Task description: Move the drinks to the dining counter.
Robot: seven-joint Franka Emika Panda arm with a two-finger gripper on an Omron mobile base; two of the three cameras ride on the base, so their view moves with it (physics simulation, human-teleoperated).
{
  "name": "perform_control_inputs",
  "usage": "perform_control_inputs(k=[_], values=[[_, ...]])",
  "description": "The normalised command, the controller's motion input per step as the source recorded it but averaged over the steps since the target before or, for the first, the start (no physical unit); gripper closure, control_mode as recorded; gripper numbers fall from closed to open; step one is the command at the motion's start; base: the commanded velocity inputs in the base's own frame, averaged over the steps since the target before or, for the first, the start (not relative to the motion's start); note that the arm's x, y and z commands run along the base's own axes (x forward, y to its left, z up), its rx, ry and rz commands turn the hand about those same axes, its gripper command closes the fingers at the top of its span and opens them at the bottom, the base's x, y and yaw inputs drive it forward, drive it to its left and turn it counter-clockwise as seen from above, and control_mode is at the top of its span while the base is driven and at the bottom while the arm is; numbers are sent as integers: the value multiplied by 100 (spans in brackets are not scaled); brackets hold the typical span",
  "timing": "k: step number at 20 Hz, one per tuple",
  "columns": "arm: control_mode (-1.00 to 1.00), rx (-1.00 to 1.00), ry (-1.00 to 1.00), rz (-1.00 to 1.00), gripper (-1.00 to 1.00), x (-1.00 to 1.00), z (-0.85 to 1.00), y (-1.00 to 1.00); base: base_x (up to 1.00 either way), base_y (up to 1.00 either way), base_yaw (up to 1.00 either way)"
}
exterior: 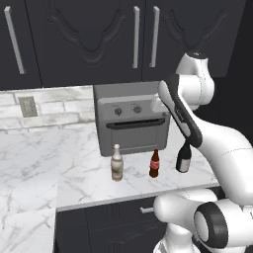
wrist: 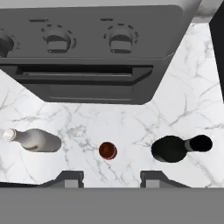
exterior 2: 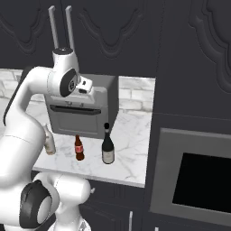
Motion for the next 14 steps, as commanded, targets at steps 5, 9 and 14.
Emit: perform_control_inputs(k=[5, 9, 14], values=[[-100, 0, 0, 0, -100, 0, -2, 0, 0, 0, 0], [-100, 0, 0, 0, -100, -1, -11, 1, 0, 0, 0], [-100, -3, -2, 0, -100, -5, -29, -1, 0, 0, 0]])
